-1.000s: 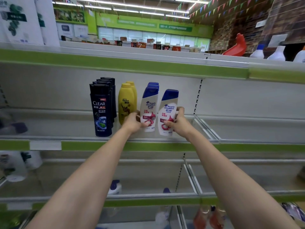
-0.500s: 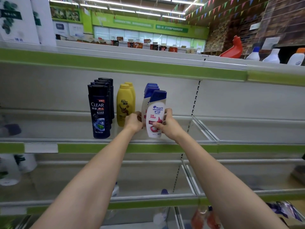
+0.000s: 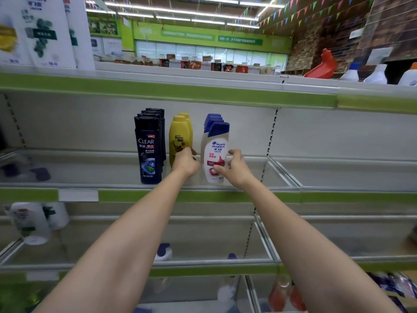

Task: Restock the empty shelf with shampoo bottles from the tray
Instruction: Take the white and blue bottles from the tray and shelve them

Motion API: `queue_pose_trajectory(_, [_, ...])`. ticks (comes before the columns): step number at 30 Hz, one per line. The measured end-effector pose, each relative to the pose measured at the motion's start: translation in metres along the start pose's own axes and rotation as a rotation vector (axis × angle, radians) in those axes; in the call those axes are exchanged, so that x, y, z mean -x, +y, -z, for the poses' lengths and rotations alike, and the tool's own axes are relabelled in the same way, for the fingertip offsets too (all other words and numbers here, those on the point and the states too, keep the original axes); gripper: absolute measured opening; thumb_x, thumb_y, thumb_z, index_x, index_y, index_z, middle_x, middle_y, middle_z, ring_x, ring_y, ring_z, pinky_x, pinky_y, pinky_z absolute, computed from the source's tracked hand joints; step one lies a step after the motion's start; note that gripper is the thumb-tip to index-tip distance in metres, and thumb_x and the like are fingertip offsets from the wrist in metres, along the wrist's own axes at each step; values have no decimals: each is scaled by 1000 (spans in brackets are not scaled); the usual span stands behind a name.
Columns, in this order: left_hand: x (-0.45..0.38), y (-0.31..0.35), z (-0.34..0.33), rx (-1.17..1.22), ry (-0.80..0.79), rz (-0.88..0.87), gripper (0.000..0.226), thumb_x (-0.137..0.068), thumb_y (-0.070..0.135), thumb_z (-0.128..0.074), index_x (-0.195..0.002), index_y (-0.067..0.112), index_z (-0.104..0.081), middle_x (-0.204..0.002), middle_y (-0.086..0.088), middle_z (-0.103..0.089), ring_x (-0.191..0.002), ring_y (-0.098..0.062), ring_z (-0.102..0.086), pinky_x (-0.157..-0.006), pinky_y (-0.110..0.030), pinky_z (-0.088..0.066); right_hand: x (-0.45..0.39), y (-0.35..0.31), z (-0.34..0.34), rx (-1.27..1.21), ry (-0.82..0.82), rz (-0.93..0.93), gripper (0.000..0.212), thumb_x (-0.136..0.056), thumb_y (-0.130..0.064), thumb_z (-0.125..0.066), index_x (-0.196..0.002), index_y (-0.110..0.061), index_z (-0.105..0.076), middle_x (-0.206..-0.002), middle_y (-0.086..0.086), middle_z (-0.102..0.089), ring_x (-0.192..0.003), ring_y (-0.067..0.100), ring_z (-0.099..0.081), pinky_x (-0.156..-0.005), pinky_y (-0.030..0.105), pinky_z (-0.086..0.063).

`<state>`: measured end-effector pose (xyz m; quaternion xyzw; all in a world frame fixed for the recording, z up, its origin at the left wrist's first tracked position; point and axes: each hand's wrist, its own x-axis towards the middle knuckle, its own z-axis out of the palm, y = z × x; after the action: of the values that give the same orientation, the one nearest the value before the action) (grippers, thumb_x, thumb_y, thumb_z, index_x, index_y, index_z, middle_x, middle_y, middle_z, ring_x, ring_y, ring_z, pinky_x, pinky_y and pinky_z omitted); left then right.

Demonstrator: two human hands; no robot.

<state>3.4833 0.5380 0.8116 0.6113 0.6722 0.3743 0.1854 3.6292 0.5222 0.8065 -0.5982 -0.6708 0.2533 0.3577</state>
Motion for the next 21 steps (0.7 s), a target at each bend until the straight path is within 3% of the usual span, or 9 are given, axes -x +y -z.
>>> queue_pose_trajectory(4, [29,10,11,-66,50,-31,32,-86,0,-51,-118,5,-52,-123,-13,-56,-112,-29,-54,-88,-34,-44,22,1,10,126,1,25,79,-82,-39,-69,-140,-7,-26,-144,18,-33,-131,33,-38,-109,47,-35])
queue_pose_trajectory(10, [87,13,9,-226,44,-104,34,-87,6,-53,-120,8,-52,-122,-9,-57,-108,-24,-55,-80,-30,-43,70,10,17,321,-101,143,62,-90,-33,-59,-138,-6,-30,-139,16,-36,-128,32,-40,-108,45,-35])
queue_pose_trajectory(14, [127,-2,-6,-452,-35,-169,32,-86,10,-53,-117,10,-52,-123,-11,-55,-112,-29,-54,-92,-41,-47,102,30,6,397,-215,144,65,-90,-33,-59,-140,-6,-28,-141,18,-34,-128,36,-42,-106,48,-36])
queue_pose_trajectory(21, [180,-44,-35,-542,-226,-46,36,-85,18,-55,-121,12,-50,-127,-11,-50,-117,-31,-52,-94,-39,-45,148,74,-20,440,-365,66,62,-90,-35,-59,-139,-8,-31,-141,17,-34,-132,36,-34,-107,48,-34])
